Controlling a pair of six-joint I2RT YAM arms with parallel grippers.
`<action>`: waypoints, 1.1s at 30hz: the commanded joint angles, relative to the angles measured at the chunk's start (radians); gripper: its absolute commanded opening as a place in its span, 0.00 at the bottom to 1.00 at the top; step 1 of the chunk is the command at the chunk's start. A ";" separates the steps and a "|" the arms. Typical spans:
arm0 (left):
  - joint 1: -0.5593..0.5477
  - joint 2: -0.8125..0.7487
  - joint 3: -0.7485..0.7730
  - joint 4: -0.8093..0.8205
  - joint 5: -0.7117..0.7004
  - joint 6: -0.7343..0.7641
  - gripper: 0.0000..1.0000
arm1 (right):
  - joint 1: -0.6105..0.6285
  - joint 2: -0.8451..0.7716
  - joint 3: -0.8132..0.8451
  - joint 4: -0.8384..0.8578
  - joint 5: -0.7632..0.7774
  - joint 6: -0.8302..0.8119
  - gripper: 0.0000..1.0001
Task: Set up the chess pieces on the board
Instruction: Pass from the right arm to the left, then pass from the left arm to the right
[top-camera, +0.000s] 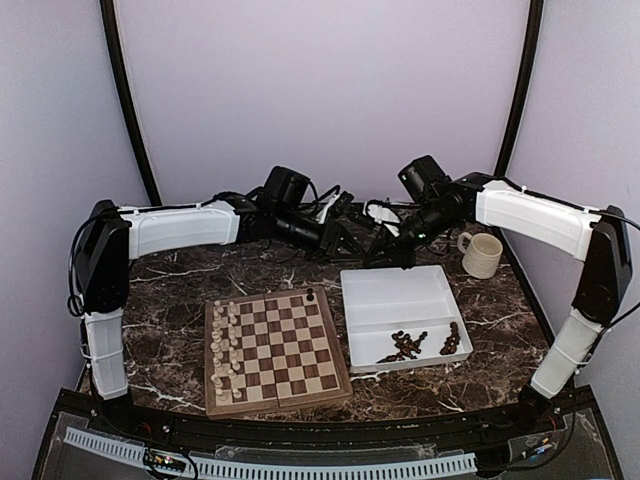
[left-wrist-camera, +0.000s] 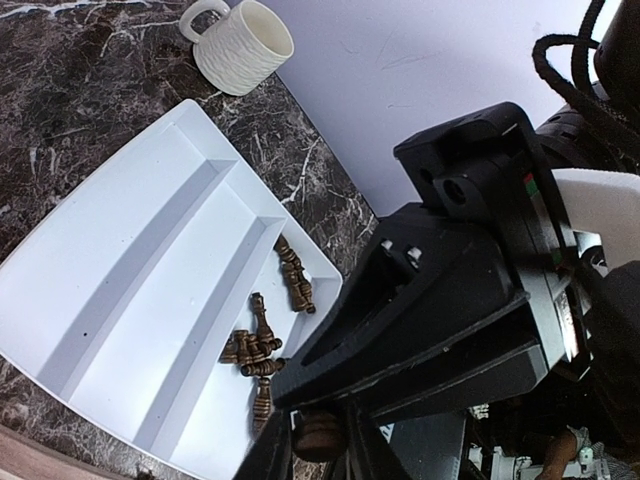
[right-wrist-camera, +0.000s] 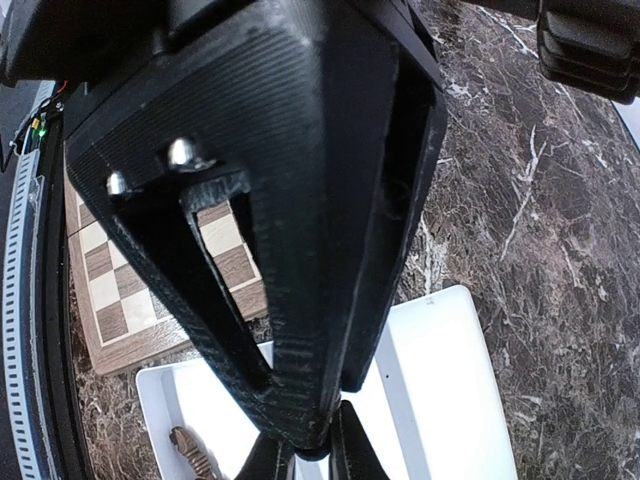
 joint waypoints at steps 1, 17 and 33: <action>0.006 -0.004 -0.021 0.038 0.033 -0.010 0.19 | 0.011 -0.039 0.032 0.005 -0.009 0.014 0.15; 0.063 -0.169 -0.390 0.872 -0.014 -0.275 0.10 | -0.294 -0.072 -0.116 0.420 -0.693 0.661 0.55; 0.063 -0.130 -0.429 1.145 -0.103 -0.392 0.10 | -0.182 0.083 -0.044 0.775 -0.700 1.045 0.42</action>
